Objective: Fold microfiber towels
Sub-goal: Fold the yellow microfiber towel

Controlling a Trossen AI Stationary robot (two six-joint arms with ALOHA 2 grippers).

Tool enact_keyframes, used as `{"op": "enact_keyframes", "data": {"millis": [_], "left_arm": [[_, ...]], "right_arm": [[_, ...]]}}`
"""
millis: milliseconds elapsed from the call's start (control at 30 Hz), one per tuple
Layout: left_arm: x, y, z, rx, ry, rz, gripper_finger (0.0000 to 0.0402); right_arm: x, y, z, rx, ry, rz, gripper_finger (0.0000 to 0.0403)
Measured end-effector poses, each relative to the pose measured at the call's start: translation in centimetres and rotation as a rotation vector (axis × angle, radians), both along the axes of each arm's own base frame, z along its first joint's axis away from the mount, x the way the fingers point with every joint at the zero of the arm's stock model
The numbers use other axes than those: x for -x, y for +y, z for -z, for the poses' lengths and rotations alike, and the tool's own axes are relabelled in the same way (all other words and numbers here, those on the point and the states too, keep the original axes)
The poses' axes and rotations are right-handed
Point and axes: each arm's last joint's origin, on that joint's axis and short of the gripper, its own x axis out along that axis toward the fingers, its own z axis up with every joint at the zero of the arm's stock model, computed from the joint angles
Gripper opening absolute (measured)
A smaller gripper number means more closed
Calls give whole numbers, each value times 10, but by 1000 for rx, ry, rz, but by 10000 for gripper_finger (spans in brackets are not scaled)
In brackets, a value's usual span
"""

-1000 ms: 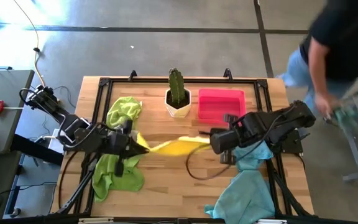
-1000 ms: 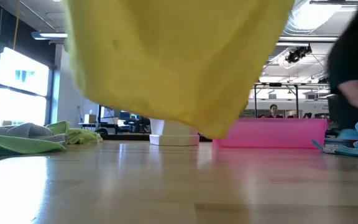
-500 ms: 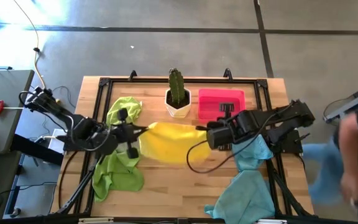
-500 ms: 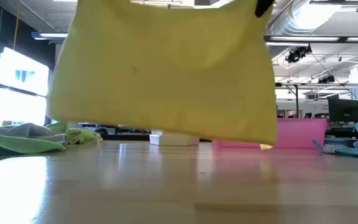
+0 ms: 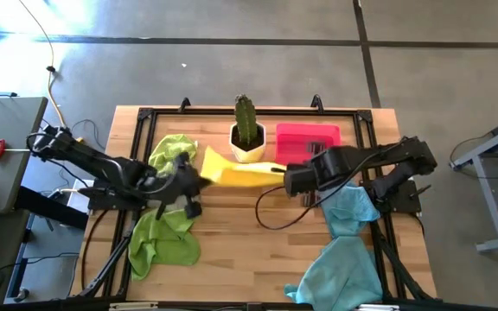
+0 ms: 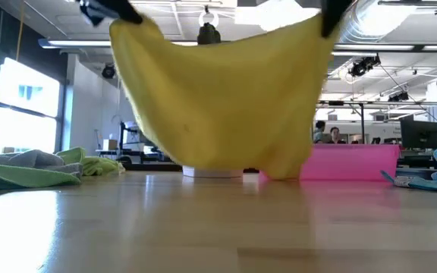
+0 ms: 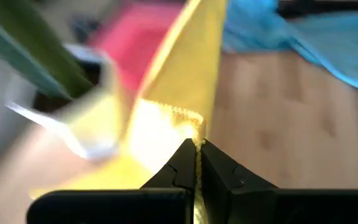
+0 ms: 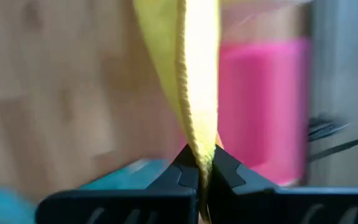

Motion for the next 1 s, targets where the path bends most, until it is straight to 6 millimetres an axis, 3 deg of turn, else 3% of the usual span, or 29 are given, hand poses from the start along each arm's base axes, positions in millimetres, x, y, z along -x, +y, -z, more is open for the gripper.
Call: {"op": "enact_keyframes", "data": {"millis": [233, 367, 533, 700, 1000], "left_arm": [[-25, -32, 62, 205, 119, 56, 3], [-38, -53, 86, 271, 155, 91, 3], [-50, -77, 108, 353, 156, 150, 3], [-53, -91, 116, 404, 139, 179, 3], [-49, -78, 118, 202, 175, 101, 3]], "right_arm": [[13, 32, 91, -217, 189, 92, 0], [17, 54, 123, -313, 145, 73, 0], [15, 74, 131, -381, 51, 22, 0], [10, 82, 130, -412, -20, -36, 0], [0, 59, 130, -230, -66, -129, 0]]}}
